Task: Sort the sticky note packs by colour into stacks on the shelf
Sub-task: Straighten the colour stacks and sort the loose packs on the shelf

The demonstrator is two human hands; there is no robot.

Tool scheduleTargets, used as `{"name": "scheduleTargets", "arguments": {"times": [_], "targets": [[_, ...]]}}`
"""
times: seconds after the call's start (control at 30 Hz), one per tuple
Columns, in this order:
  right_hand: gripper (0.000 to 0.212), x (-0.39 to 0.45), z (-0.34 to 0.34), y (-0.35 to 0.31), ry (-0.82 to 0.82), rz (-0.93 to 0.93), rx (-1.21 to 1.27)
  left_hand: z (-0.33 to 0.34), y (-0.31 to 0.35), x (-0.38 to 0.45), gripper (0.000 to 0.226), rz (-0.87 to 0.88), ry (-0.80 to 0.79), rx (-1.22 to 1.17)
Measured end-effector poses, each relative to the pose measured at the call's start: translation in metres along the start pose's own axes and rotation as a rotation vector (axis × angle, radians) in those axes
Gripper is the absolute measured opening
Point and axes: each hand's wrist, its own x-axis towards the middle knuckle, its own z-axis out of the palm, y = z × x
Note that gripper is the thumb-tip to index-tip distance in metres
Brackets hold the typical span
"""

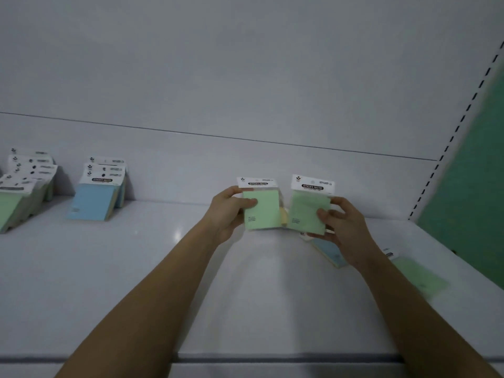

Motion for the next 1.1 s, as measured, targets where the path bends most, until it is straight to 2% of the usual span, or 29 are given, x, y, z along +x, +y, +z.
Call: {"name": "scheduleTargets", "arguments": {"times": [0.2, 0.4, 0.63, 0.93, 1.1], "targets": [[0.018, -0.016, 0.008, -0.018, 0.074, -0.068, -0.020, -0.005, 0.020, -0.007, 0.028, 0.031, 0.004, 0.017], [0.023, -0.041, 0.029, -0.036, 0.160, -0.187, -0.084, -0.029, 0.053, -0.052, 0.028, 0.114, 0.119, 0.123], [0.022, -0.104, 0.075, -0.042, -0.017, -0.172, 0.010, -0.076, 0.071, -0.135, 0.031, 0.095, 0.247, 0.146], [0.021, -0.174, 0.145, -0.025, -0.148, -0.125, 0.036, -0.151, 0.084, -0.264, 0.036, 0.216, 0.398, 0.267], [0.021, -0.207, 0.193, -0.032, -0.211, -0.090, 0.061, -0.197, 0.109, -0.318, 0.029, 0.286, 0.476, 0.277]]}}
